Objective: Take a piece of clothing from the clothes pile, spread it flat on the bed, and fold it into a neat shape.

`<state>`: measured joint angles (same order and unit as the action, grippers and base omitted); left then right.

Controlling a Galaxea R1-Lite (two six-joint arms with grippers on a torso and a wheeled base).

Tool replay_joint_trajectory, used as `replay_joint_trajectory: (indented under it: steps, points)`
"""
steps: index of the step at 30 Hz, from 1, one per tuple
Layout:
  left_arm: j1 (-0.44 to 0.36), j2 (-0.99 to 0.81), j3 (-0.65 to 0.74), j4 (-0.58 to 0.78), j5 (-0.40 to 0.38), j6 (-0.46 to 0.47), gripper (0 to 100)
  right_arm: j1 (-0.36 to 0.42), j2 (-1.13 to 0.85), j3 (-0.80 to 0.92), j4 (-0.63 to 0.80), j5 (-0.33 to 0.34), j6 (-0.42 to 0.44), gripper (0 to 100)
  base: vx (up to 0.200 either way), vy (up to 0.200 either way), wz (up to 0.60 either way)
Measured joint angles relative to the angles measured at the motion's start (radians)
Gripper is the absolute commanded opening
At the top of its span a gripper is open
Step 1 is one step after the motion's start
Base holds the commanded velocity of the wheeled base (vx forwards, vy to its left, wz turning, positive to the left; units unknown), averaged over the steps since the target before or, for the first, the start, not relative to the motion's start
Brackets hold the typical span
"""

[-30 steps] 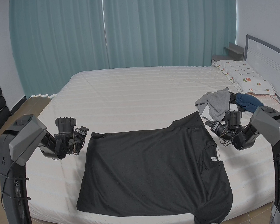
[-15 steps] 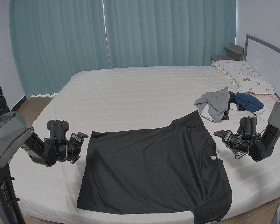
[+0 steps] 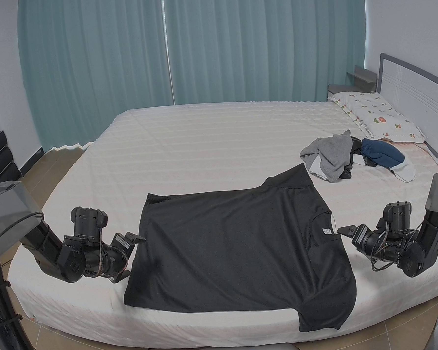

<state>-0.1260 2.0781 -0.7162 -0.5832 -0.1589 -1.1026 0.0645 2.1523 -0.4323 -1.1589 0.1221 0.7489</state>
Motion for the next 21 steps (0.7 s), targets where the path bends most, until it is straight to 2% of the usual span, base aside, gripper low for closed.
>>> replay_joint_trajectory:
  steps: [1,13,21]
  points:
    - [-0.002,-0.003,0.006,0.0,-0.001,0.0,100,0.0,0.001,0.011,-0.005,0.007,0.0,100,0.0,0.0,0.0]
    - [-0.019,-0.021,0.036,0.002,0.0,0.003,100,0.015,-0.001,0.068,-0.016,0.02,0.006,100,0.0,-0.2,0.0]
    - [-0.021,-0.037,0.05,0.0,0.001,0.01,100,0.022,-0.003,0.08,-0.018,0.02,0.006,100,0.0,0.0,0.0]
